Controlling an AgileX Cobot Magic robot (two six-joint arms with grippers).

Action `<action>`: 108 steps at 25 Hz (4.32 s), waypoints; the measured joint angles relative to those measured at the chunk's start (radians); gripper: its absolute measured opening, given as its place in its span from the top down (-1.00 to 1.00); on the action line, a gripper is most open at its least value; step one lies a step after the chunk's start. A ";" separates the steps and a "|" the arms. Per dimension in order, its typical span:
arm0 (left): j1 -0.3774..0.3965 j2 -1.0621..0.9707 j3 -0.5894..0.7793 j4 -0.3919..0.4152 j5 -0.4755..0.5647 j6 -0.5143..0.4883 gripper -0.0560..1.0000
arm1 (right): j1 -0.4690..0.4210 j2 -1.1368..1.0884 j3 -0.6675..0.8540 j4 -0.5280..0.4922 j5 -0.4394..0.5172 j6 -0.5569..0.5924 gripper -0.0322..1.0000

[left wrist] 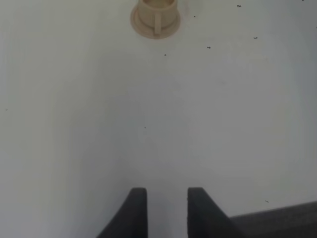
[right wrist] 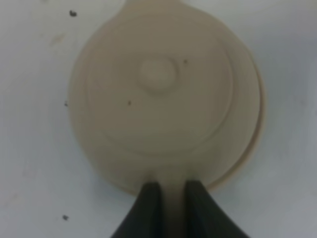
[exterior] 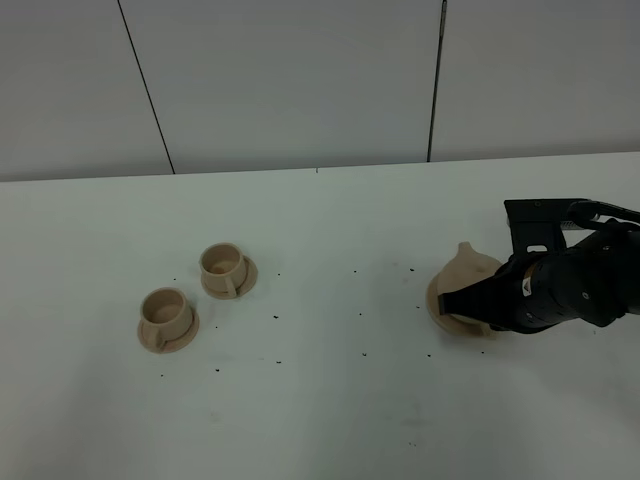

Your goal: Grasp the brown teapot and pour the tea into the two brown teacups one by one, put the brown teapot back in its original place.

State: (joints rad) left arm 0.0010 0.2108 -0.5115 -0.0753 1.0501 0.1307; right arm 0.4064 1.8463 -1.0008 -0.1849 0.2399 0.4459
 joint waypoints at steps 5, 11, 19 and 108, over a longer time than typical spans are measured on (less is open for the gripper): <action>0.000 0.000 0.000 0.000 0.000 0.000 0.39 | 0.000 0.000 0.000 0.000 -0.001 -0.003 0.75; 0.000 0.000 0.000 0.000 0.000 0.000 0.39 | 0.000 0.000 0.000 0.000 -0.003 -0.007 0.75; 0.000 0.000 0.000 0.000 0.000 0.000 0.39 | 0.000 0.000 0.000 0.000 -0.005 -0.048 0.75; 0.000 0.000 0.000 0.000 0.000 0.000 0.39 | 0.114 0.156 -0.506 0.735 0.482 -1.533 0.75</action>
State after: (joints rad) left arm 0.0010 0.2108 -0.5115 -0.0753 1.0501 0.1307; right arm 0.5204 2.0021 -1.5071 0.5497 0.7217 -1.0876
